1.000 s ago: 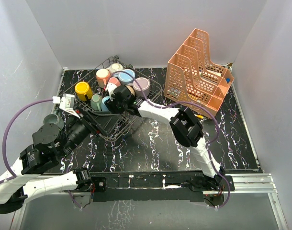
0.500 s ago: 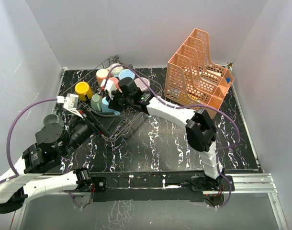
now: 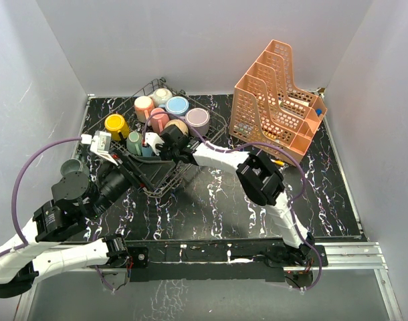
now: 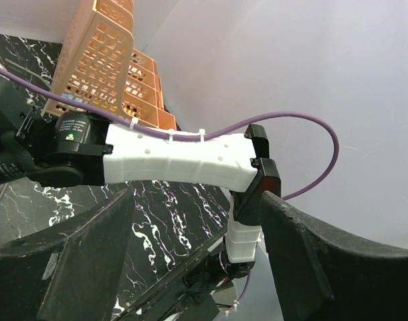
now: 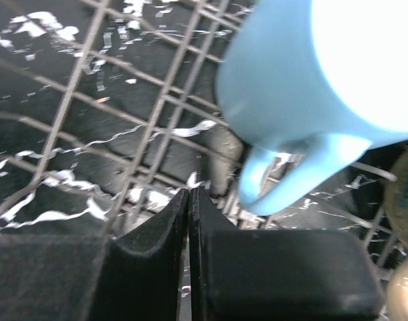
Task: Load the cups into the dish rack
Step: Adjust the cup in the dish rack.
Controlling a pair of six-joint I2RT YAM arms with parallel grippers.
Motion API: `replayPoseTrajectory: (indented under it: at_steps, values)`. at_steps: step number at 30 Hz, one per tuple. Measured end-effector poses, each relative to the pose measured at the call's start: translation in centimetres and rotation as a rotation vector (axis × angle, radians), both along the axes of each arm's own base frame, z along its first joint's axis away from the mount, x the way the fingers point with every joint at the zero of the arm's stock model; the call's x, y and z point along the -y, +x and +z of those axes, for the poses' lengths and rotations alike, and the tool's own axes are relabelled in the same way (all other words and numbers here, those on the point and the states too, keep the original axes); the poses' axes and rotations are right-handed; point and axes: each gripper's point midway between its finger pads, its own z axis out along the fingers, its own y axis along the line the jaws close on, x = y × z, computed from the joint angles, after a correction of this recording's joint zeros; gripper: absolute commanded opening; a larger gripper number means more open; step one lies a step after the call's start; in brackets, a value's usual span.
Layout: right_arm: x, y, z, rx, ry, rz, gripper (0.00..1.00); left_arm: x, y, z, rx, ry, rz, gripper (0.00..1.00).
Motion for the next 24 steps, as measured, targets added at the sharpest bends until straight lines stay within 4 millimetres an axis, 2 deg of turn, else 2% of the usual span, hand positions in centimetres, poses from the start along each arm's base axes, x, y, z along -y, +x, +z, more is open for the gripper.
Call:
replayPoseTrajectory:
  at_steps: [6, 16, 20, 24]
  values:
    - [0.5, 3.5, -0.7, 0.101, -0.048, -0.134, 0.08, 0.1, 0.0, -0.2, 0.000, 0.005, 0.000, 0.74]
    - [2.1, 7.7, 1.0, 0.212, -0.052, -0.257, 0.08, 0.2, 0.2, -0.8, -0.001, 0.023, 0.002, 0.74]
    - [2.2, 7.6, 1.0, 0.207, -0.055, -0.220, 0.08, 0.4, 0.4, -1.2, -0.005, 0.040, 0.009, 0.74]
    - [2.0, 5.7, 2.5, 0.167, -0.034, -0.113, 0.12, 0.7, 0.6, -2.2, -0.022, 0.076, 0.014, 0.74]
